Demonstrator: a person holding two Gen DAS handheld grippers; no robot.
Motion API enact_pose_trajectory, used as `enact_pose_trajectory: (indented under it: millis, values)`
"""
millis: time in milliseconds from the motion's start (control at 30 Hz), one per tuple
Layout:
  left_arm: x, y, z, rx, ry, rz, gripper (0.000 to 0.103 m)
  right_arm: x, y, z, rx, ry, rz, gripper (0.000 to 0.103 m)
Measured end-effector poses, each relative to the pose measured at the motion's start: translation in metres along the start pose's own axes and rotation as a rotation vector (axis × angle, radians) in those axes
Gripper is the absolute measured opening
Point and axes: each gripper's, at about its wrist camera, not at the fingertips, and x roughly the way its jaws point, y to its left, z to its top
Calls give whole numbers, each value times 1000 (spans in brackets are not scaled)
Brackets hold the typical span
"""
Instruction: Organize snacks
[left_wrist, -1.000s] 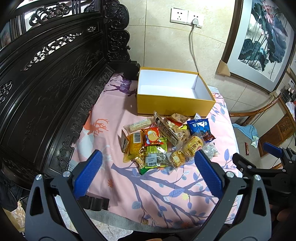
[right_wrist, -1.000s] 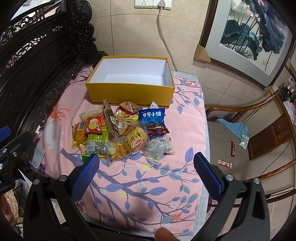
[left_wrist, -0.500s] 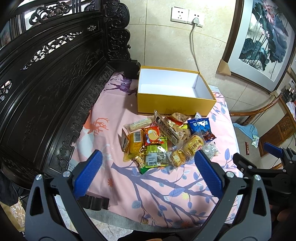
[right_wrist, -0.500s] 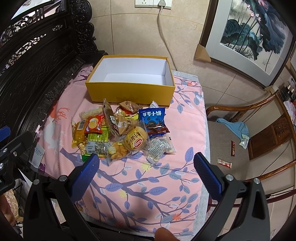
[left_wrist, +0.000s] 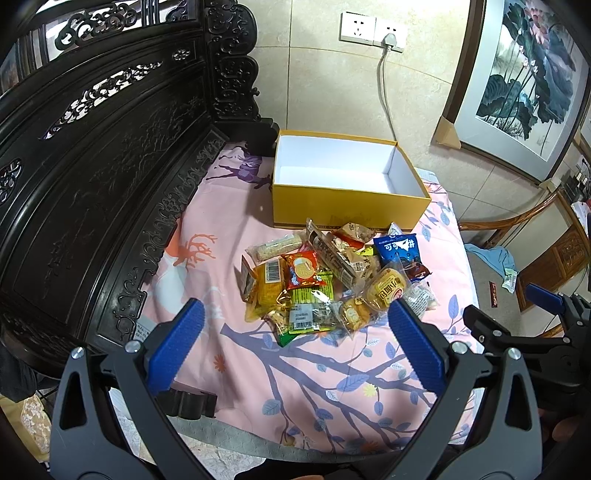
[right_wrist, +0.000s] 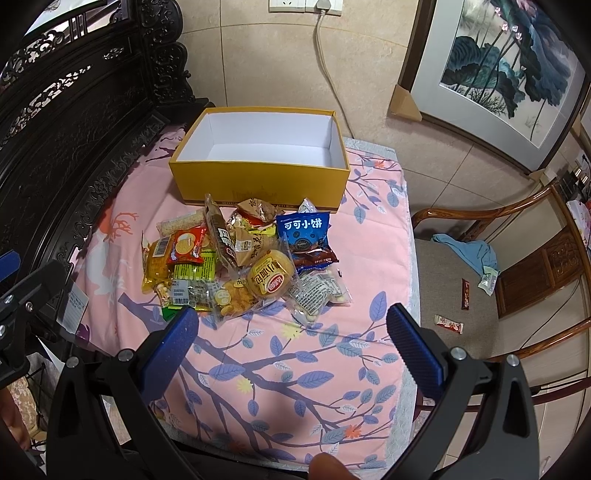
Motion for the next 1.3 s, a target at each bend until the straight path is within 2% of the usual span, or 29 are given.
enact_pose_trajectory:
  millis: [900,967,1067,1200,1233,1300]
  values:
    - [14,-4,1,7,20,1,101,12,-3,6,-4,15,9,102]
    - [18,-3,2,2,20,2,101,15,-7,6,-4,1,1,102]
    - [25,5,1,-29,-5,-47,101,20,-21,4,-4,-47,-13,102]
    - [40,15,-4,-62,-11,-41,101,48,-47,-5,19,-31,53,102]
    - [44,18,-4,-64,-13,-36,101,58,-53,-9,21,-33,95,102]
    - [54,23,-7,-74,-33,-4,101,77,-59,-14,21,-16,122,102]
